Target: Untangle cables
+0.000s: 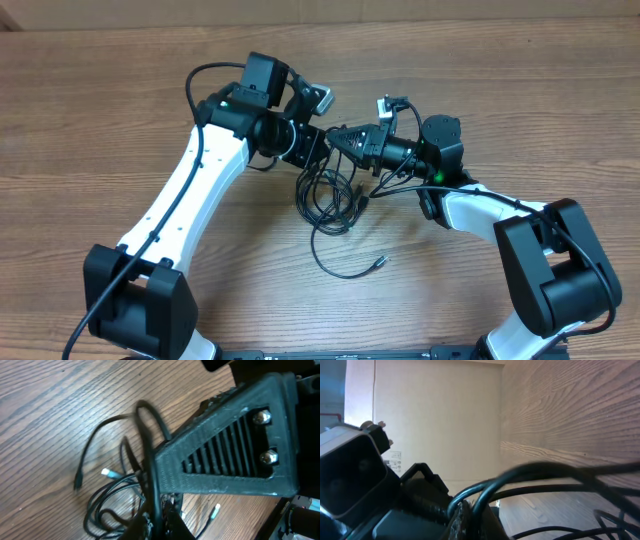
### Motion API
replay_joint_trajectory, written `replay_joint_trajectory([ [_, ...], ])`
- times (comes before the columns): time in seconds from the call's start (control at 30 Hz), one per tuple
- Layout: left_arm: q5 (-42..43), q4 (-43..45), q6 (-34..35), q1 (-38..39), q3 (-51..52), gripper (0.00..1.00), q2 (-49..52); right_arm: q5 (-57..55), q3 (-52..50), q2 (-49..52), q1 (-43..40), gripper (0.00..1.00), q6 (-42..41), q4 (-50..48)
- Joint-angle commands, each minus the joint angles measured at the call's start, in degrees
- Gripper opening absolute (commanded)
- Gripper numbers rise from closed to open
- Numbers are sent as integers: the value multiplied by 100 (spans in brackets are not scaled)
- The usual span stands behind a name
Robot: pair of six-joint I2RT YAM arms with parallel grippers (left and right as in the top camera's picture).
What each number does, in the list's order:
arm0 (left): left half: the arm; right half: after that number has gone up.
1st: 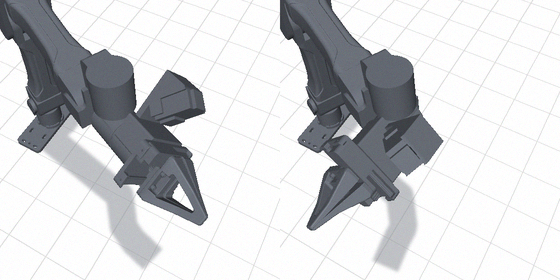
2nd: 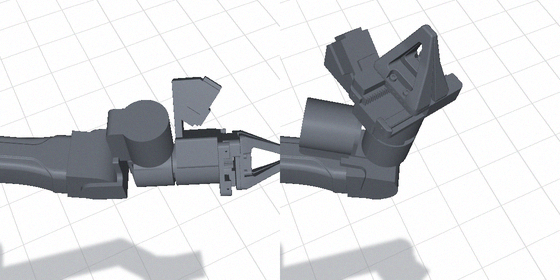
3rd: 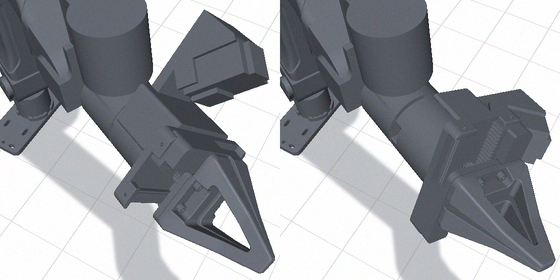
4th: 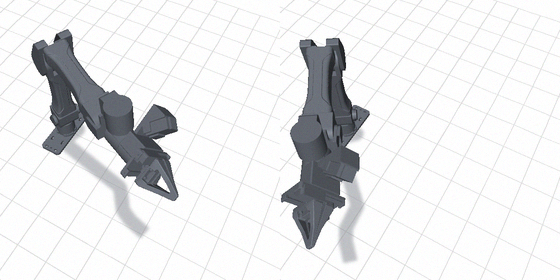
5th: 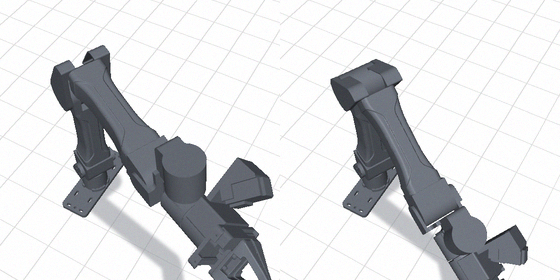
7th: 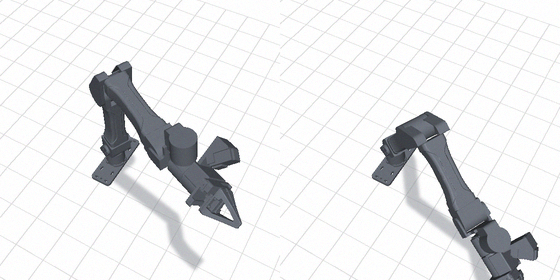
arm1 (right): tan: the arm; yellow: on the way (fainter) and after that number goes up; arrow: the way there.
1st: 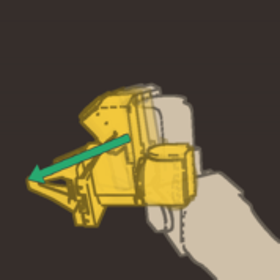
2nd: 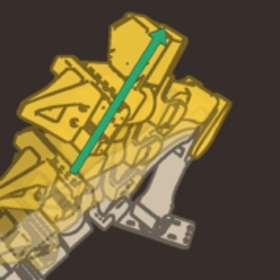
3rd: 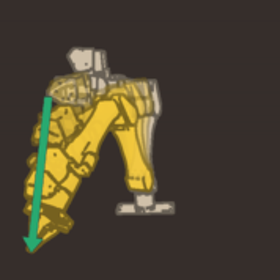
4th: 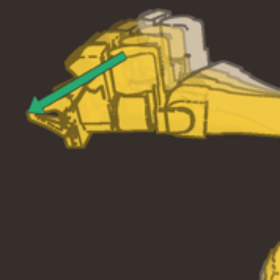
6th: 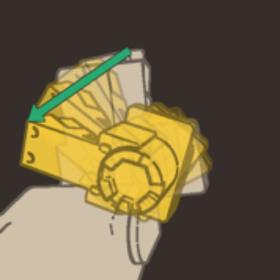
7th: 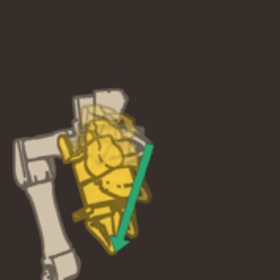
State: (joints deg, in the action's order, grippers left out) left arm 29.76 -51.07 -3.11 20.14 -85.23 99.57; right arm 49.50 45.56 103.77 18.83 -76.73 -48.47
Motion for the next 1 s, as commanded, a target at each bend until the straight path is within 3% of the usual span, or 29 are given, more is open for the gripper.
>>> replay_joint_trajectory([
  [0.0, 98, 72, 50, 190, 74, 7, 122, -87, 48, -24, -4, 4, -133, -94],
  [0.3, -212, 11, -122, 295, 76, 4, 133, -286, 48, -24, -109, 4, -103, -48],
  [0.57, -138, 33, -122, 98, 76, 4, 133, -428, 48, -24, -133, 4, 483, 874],
  [0.77, 468, 114, -122, 114, 76, 4, 136, -557, 48, -24, -133, 4, 496, 824],
  [0.97, 402, 166, -122, 208, 79, 5, 164, -496, 48, -24, -122, 4, 450, 684],
])
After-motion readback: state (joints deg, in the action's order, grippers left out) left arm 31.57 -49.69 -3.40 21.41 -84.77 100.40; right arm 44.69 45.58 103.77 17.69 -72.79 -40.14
